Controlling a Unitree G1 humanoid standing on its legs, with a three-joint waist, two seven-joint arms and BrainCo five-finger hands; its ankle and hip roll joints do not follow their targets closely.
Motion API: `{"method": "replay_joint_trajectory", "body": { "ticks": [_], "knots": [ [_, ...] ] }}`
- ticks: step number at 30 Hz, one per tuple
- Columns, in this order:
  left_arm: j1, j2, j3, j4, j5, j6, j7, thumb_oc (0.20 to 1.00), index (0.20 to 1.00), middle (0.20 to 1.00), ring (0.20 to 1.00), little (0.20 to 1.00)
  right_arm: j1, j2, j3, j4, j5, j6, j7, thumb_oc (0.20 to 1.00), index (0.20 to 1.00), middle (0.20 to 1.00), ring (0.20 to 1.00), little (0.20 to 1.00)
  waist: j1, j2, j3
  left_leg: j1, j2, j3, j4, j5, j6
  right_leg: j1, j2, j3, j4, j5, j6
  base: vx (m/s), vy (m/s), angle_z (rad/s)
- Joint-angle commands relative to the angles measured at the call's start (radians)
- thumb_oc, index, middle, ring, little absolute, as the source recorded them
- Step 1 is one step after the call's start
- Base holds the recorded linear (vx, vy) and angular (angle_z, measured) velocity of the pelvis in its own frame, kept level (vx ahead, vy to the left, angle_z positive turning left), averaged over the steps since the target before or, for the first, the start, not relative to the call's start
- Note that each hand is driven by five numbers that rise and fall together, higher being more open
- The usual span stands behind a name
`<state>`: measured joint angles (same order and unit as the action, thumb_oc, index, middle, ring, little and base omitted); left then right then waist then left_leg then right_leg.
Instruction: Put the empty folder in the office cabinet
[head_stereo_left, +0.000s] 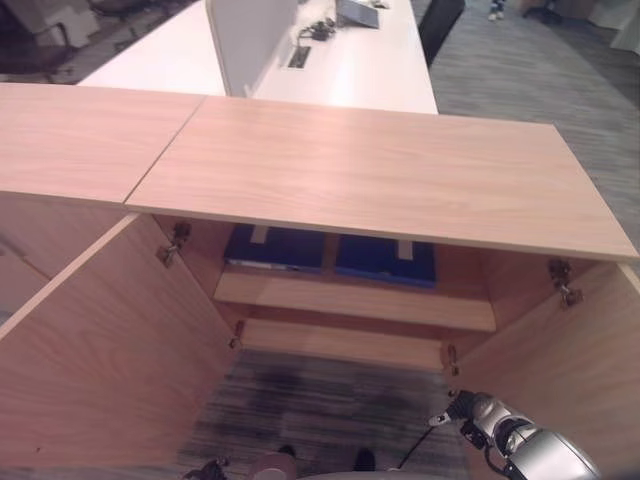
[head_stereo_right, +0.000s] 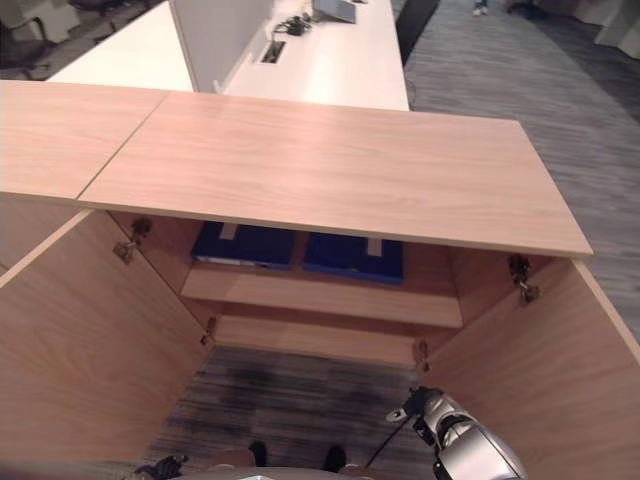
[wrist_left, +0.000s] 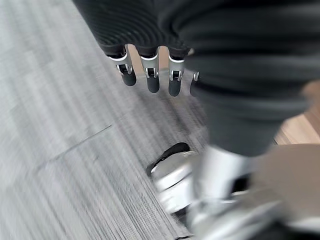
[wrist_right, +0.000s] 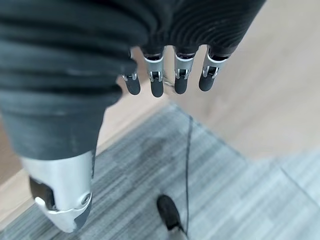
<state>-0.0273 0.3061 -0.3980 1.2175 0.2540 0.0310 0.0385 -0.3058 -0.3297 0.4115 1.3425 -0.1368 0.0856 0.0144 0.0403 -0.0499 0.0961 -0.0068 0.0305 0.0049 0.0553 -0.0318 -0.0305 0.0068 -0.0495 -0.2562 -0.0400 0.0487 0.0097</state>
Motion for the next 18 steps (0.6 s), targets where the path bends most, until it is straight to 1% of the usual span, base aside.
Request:
{"method": "replay_joint_trajectory", "body": {
  "ticks": [1,2,4,5,6,7,9,11,13,15,16,17,18],
  "knots": [
    [-0.023,0.005,0.007,0.06,0.016,-0.021,0.043,1.0,1.0,1.0,1.0,1.0,-0.053,-0.003,0.012,0.022,0.032,-0.021,-0.076,1.0,1.0,1.0,1.0,1.0,0.002,-0.016,-0.025,0.062,-0.055,-0.012,0.034,-0.171,0.045,-0.085,0.007,-0.015,-0.011,0.01,0.074,-0.19,0.146,-0.4],
    [-0.036,0.005,0.021,0.072,0.004,-0.024,0.062,1.0,1.0,1.0,1.0,1.0,-0.026,0.002,-0.025,0.028,0.052,-0.02,-0.106,1.0,1.0,1.0,1.0,1.0,-0.01,-0.017,-0.019,0.075,-0.076,-0.014,-0.011,-0.153,0.057,-0.112,-0.002,-0.007,0.004,0.031,0.088,-0.25,0.195,-0.22],
    [-0.047,-0.001,0.044,0.093,-0.009,-0.022,0.076,1.0,1.0,1.0,1.0,1.0,0.005,0.004,-0.08,0.03,0.099,-0.024,-0.134,1.0,1.0,1.0,1.0,1.0,-0.021,-0.009,-0.013,0.092,-0.088,-0.003,-0.042,-0.141,0.067,-0.127,-0.006,0.006,0.013,0.048,0.097,-0.19,0.196,-0.21],
    [-0.093,-0.045,0.031,0.124,-0.007,-0.013,0.112,1.0,1.0,1.0,1.0,1.0,0.019,0.03,-0.101,0.035,0.132,-0.029,-0.148,1.0,1.0,1.0,1.0,1.0,-0.035,-0.014,-0.015,0.1,-0.094,0.003,-0.06,-0.134,0.073,-0.135,-0.007,0.014,0.017,0.056,0.099,-0.13,0.147,-0.39],
    [-0.118,-0.077,0.035,0.164,-0.01,-0.002,0.123,1.0,1.0,1.0,1.0,1.0,0.039,0.057,-0.112,0.027,0.165,-0.036,-0.165,1.0,1.0,1.0,1.0,1.0,-0.049,-0.023,-0.017,0.109,-0.103,0.011,-0.079,-0.122,0.08,-0.144,-0.006,0.026,0.019,0.066,0.104,-0.13,0.103,-0.38],
    [-0.127,-0.091,0.046,0.2,-0.017,0.012,0.12,1.0,1.0,1.0,1.0,1.0,0.071,0.076,-0.125,0.019,0.199,-0.049,-0.181,1.0,1.0,1.0,1.0,1.0,-0.058,-0.033,-0.019,0.116,-0.109,0.019,-0.093,-0.113,0.084,-0.152,-0.007,0.034,0.02,0.075,0.11,-0.15,0.083,-0.43],
    [-0.117,-0.092,0.086,0.228,-0.025,0.023,0.128,1.0,1.0,1.0,1.0,1.0,0.121,0.092,-0.16,0.018,0.253,-0.054,-0.187,1.0,1.0,1.0,1.0,1.0,-0.072,-0.045,-0.026,0.12,-0.121,0.029,-0.119,-0.093,0.089,-0.169,-0.012,0.043,0.018,0.091,0.116,-0.15,0.078,-0.43],
    [-0.122,-0.087,0.097,0.237,-0.024,0.014,0.122,1.0,1.0,1.0,1.0,1.0,0.163,0.11,-0.206,0.032,0.311,-0.058,-0.185,1.0,1.0,1.0,1.0,1.0,-0.087,-0.047,-0.024,0.126,-0.128,0.044,-0.139,-0.08,0.088,-0.184,-0.021,0.044,0.016,0.11,0.126,-0.15,0.091,-0.28],
    [-0.124,-0.09,0.105,0.238,-0.035,0.008,0.108,1.0,1.0,1.0,1.0,1.0,0.192,0.118,-0.233,0.042,0.355,-0.057,-0.179,1.0,1.0,1.0,1.0,1.0,-0.101,-0.045,-0.025,0.127,-0.138,0.055,-0.143,-0.08,0.089,-0.192,-0.029,0.043,0.012,0.123,0.137,-0.13,0.103,-0.09],
    [-0.117,-0.083,0.119,0.239,-0.044,0.003,0.106,1.0,1.0,1.0,1.0,1.0,0.221,0.117,-0.262,0.048,0.38,-0.055,-0.171,1.0,1.0,1.0,1.0,1.0,-0.114,-0.041,-0.015,0.127,-0.142,0.08,-0.143,-0.077,0.088,-0.208,-0.043,0.026,0.021,0.131,0.15,-0.14,0.089,-0.19],
    [-0.117,-0.081,0.125,0.239,-0.046,0.002,0.103,1.0,1.0,1.0,1.0,1.0,0.226,0.113,-0.272,0.049,0.39,-0.056,-0.17,1.0,1.0,1.0,1.0,1.0,-0.114,-0.037,-0.007,0.125,-0.138,0.095,-0.143,-0.073,0.086,-0.217,-0.052,0.007,0.035,0.124,0.157,-0.17,0.048,-0.53],
    [-0.114,-0.08,0.132,0.242,-0.051,0.001,0.097,1.0,1.0,1.0,1.0,1.0,0.229,0.108,-0.286,0.049,0.403,-0.059,-0.173,1.0,1.0,1.0,1.0,1.0,-0.106,-0.023,0.006,0.127,-0.124,0.125,-0.143,-0.072,0.084,-0.211,-0.073,-0.049,0.059,0.096,0.16,-0.18,0.029,-0.67],
    [-0.111,-0.076,0.141,0.242,-0.055,0.003,0.094,1.0,1.0,1.0,1.0,1.0,0.238,0.102,-0.294,0.049,0.406,-0.061,-0.174,1.0,1.0,1.0,1.0,1.0,-0.107,-0.015,0.008,0.125,-0.112,0.143,-0.143,-0.068,0.079,-0.209,-0.096,-0.09,0.083,0.075,0.15,-0.18,0.005,-1.03]
  ]
}}
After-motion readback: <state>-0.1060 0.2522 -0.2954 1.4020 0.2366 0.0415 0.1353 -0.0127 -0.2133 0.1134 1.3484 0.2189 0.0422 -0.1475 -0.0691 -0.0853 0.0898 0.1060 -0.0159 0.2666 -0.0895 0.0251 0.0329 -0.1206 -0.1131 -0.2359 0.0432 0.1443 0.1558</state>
